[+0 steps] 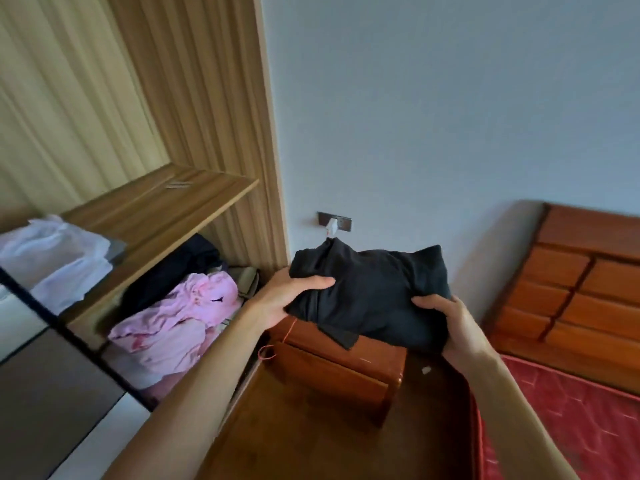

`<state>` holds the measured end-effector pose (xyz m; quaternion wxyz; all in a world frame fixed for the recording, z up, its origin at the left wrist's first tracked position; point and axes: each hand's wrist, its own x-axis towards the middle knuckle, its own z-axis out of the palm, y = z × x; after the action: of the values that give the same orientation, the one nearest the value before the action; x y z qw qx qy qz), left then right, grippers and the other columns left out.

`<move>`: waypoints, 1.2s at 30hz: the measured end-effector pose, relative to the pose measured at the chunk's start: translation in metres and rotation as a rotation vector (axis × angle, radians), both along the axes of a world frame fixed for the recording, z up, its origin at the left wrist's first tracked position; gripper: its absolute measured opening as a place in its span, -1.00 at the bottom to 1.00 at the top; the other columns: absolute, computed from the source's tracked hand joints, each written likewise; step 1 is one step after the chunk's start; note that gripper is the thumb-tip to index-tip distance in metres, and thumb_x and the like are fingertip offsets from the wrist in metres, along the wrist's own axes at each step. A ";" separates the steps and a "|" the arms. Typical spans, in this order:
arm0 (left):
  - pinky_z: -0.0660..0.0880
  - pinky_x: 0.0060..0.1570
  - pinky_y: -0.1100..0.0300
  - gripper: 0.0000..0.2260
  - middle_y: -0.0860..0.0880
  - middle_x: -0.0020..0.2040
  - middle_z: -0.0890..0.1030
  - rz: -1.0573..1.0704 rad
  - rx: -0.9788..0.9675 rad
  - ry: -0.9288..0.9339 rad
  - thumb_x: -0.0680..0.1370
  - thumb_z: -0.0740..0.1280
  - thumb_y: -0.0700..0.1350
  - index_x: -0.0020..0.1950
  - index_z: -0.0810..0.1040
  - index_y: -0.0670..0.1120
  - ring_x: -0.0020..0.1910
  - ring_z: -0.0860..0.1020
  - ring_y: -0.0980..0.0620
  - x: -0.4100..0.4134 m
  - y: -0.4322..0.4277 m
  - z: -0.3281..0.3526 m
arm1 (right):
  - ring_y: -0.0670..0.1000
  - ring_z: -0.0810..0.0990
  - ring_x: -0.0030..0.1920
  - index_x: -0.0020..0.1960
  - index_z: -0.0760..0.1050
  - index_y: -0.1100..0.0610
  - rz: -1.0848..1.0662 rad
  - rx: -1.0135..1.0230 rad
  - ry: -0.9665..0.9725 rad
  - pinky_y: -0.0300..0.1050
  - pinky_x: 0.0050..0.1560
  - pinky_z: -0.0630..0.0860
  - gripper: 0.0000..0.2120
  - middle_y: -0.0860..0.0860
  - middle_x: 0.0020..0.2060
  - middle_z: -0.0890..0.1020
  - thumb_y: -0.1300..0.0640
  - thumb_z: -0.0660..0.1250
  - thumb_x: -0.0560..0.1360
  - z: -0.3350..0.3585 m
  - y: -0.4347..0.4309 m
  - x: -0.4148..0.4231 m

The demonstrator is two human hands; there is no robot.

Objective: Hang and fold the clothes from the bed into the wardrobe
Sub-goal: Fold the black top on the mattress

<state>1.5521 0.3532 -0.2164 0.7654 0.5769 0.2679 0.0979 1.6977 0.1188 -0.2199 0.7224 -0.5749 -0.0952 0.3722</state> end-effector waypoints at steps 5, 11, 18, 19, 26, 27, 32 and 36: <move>0.51 0.27 -0.02 -0.62 -0.15 0.16 0.69 0.240 -0.038 -0.082 0.42 0.52 -0.24 0.23 0.63 -0.18 0.17 0.65 -0.12 0.013 0.074 0.013 | 0.36 0.63 0.10 0.22 0.57 0.23 0.178 -0.003 -0.007 0.39 0.17 0.51 -0.61 0.29 0.10 0.66 0.20 0.44 0.41 0.014 0.104 0.058; 0.58 0.14 0.09 -0.67 -0.13 0.21 0.66 0.518 -0.009 -0.152 0.52 0.42 -0.29 0.28 0.57 -0.20 0.21 0.63 -0.10 -0.021 0.156 0.016 | 0.28 0.67 0.07 0.19 0.58 0.25 0.415 -0.007 -0.076 0.20 0.16 0.56 -0.69 0.25 0.08 0.68 0.19 0.43 0.47 0.021 0.240 0.070; 0.54 0.24 -0.08 -0.54 -0.06 0.14 0.69 0.904 0.094 -0.015 0.41 0.57 -0.07 0.27 0.58 -0.06 0.14 0.65 -0.09 -0.095 0.254 0.019 | 0.15 0.69 0.08 0.21 0.56 0.23 0.640 -0.007 -0.054 0.07 0.13 0.61 -0.73 0.16 0.07 0.70 0.17 0.37 0.53 0.008 0.407 0.024; 0.54 0.25 -0.07 -0.52 -0.04 0.14 0.69 0.940 0.154 -0.004 0.39 0.58 -0.03 0.28 0.58 -0.04 0.15 0.64 -0.07 -0.107 0.268 0.021 | 0.14 0.68 0.10 0.21 0.56 0.23 0.678 0.005 -0.054 0.06 0.16 0.60 -0.74 0.15 0.10 0.69 0.19 0.35 0.54 0.006 0.432 0.015; 0.47 0.20 0.07 -0.73 0.02 0.12 0.60 1.265 0.448 0.106 0.60 0.37 -0.14 0.30 0.55 -0.06 0.17 0.55 -0.03 -0.174 0.356 0.047 | 0.16 0.64 0.16 0.29 0.52 0.22 0.889 0.012 -0.122 0.04 0.11 0.59 -0.64 0.15 0.14 0.67 0.35 0.32 0.50 0.017 0.593 -0.056; 0.47 0.21 0.06 -0.75 0.03 0.10 0.60 1.312 0.480 0.132 0.61 0.35 -0.13 0.28 0.56 -0.05 0.18 0.55 -0.05 -0.181 0.366 0.048 | 0.16 0.65 0.15 0.29 0.52 0.22 0.901 0.013 -0.133 0.01 0.07 0.60 -0.63 0.15 0.13 0.67 0.34 0.33 0.49 0.019 0.615 -0.067; 0.47 0.29 0.01 -0.75 0.10 0.12 0.57 1.647 0.511 0.197 0.62 0.32 -0.09 0.30 0.55 0.00 0.20 0.53 0.05 -0.212 0.405 0.039 | 0.14 0.64 0.13 0.29 0.52 0.19 1.010 0.016 -0.260 0.02 0.08 0.59 -0.65 0.15 0.16 0.65 0.23 0.40 0.51 0.031 0.705 -0.121; 0.39 0.41 -0.13 -0.55 -0.05 0.41 0.49 1.884 0.495 0.300 0.62 0.32 -0.04 0.50 0.36 -0.01 0.41 0.44 -0.08 -0.233 0.425 0.017 | 0.11 0.63 0.13 0.30 0.52 0.17 1.130 0.046 -0.465 0.08 0.18 0.58 -0.63 0.10 0.16 0.64 0.14 0.43 0.52 0.036 0.766 -0.169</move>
<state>1.3187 0.7782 -0.1994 0.1900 0.2781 0.6844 0.6466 1.5286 0.8844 -0.1843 0.3860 -0.4859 -0.5484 0.5605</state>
